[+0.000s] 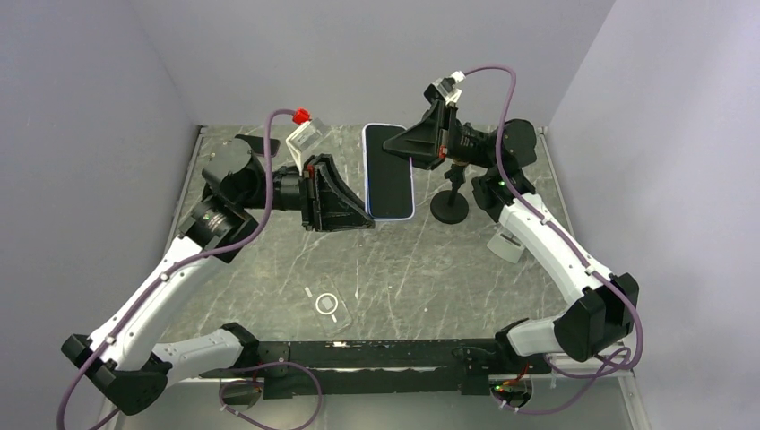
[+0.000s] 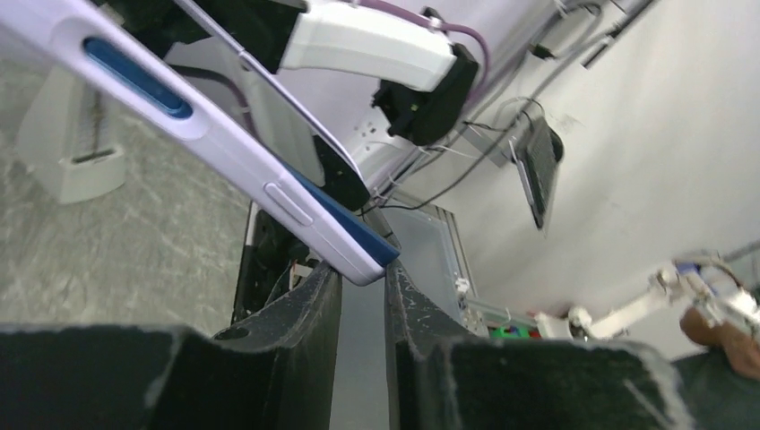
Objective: Take the phone out of the phone case
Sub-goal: Remove the phone case from the phone.
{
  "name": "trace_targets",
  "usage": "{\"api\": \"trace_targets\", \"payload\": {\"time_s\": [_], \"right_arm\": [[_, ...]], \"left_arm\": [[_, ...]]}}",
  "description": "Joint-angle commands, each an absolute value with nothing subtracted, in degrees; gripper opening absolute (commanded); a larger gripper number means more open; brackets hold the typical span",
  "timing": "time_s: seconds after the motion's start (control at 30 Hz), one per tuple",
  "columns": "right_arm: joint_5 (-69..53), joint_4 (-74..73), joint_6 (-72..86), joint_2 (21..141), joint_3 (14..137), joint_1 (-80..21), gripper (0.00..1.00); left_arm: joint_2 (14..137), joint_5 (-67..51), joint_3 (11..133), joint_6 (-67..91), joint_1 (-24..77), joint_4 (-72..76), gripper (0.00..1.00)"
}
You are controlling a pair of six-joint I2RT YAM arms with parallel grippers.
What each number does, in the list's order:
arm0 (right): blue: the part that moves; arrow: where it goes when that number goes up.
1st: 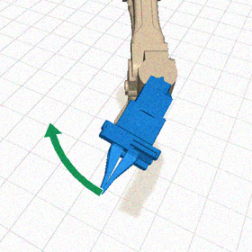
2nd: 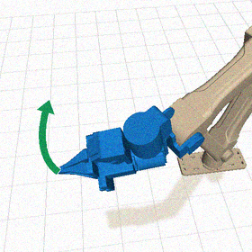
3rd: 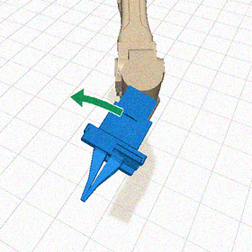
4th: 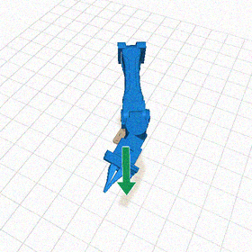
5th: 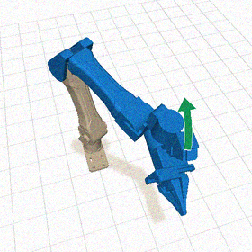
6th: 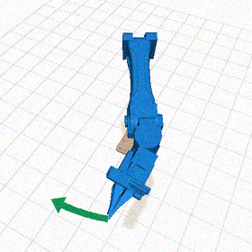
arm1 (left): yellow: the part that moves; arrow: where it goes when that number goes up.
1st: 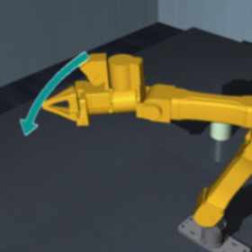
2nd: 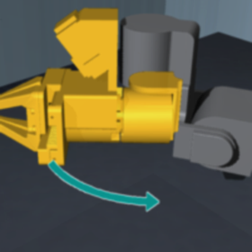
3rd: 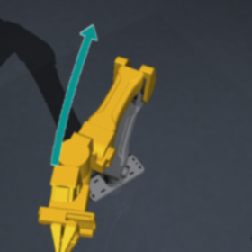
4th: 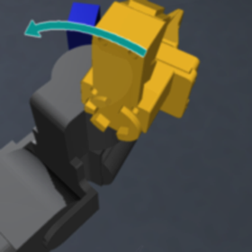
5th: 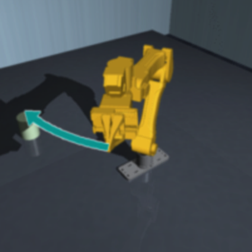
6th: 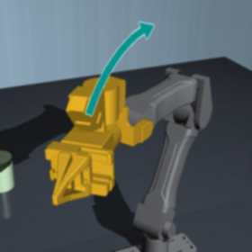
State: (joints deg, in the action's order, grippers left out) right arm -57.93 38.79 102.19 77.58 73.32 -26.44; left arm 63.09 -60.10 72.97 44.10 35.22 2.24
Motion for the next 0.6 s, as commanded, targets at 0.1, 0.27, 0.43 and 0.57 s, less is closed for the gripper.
{"api": "trace_targets", "payload": {"time_s": [0.1, 0.27, 0.43, 0.57], "right_arm": [[-55.9, 42.3, 103.7, 73.9, 74.1, -35.8, 0.0], [-54.0, 45.1, 105.3, 73.6, 72.5, -37.4, 0.0], [-54.4, 47.0, 108.5, 73.2, 72.1, -37.5, 0.0], [-54.1, 51.7, 113.1, 73.4, 71.1, -37.8, 0.0]], "left_arm": [[64.3, -25.0, 74.2, 33.3, 33.4, -22.5, 0.0], [60.2, -26.7, 69.5, 32.0, 33.4, -17.3, 0.0], [55.8, -27.2, 65.5, 28.0, 33.3, -14.0, 0.0], [55.8, -26.8, 67.2, 24.8, 33.3, -17.0, 0.0]]}}
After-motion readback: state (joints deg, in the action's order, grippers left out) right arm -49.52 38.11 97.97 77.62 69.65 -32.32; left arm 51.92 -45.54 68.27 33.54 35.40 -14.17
